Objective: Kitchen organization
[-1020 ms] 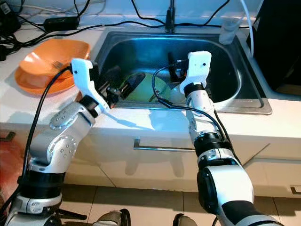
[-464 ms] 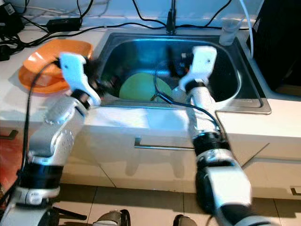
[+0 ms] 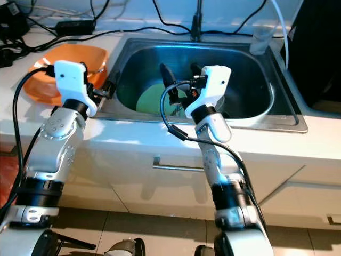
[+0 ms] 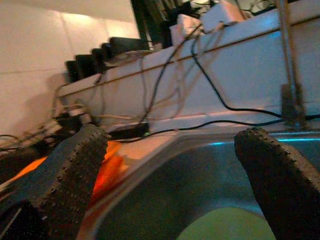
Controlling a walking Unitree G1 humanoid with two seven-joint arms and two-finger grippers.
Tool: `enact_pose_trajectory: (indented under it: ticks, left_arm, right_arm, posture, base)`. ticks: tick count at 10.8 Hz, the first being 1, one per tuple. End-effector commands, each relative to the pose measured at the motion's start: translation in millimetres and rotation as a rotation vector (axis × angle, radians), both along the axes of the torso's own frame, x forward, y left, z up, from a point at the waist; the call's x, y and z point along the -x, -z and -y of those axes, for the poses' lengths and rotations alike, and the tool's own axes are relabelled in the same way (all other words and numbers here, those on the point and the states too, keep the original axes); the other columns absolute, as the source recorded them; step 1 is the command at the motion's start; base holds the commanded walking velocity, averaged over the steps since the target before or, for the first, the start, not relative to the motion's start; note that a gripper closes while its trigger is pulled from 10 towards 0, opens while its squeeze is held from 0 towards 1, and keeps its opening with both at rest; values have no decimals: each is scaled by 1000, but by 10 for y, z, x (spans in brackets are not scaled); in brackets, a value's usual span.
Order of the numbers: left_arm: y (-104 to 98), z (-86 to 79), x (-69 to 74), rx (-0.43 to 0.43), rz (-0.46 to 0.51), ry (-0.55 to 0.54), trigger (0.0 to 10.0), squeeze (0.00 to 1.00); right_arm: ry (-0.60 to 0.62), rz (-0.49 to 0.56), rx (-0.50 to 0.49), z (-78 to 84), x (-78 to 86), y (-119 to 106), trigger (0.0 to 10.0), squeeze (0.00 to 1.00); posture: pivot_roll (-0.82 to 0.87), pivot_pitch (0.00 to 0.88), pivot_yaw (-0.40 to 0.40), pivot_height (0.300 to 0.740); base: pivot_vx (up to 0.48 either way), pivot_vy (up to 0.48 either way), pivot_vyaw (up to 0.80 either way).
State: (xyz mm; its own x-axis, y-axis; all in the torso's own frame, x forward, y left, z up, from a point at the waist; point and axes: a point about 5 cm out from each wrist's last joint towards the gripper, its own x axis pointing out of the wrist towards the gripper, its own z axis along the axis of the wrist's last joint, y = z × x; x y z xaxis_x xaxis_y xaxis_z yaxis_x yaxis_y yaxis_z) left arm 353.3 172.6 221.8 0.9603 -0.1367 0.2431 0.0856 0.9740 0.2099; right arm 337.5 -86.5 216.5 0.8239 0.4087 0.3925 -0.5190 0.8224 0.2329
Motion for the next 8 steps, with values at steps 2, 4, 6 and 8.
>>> enact_pose_trajectory:
  ticks: [2, 4, 6, 8]
  left_arm:
    - [-7, -79, -45, -124, 28, -21, 10000, 0]
    - [35, -143, -78, -253, 39, -12, 10000, 0]
    - [142, -181, -123, -319, 14, 22, 10000, 0]
    - [217, -190, -161, -397, -9, 54, 10000, 0]
  right_arm:
    - [-125, -84, -26, -108, 180, 28, 10000, 0]
    - [-226, -131, 45, -180, 395, 100, 10000, 0]
    - [-217, -183, 54, -122, 491, 132, 10000, 0]
    - [-204, -193, 59, -74, 545, 114, 10000, 0]
  posture:
    - [16, 94, 14, 740]
    - [5, 98, 15, 740]
    - [-16, 113, 19, 740]
    - [-22, 129, 33, 740]
  base:
    - [0, 0, 0]
    - [0, 0, 0]
    - [0, 0, 0]
    - [0, 0, 0]
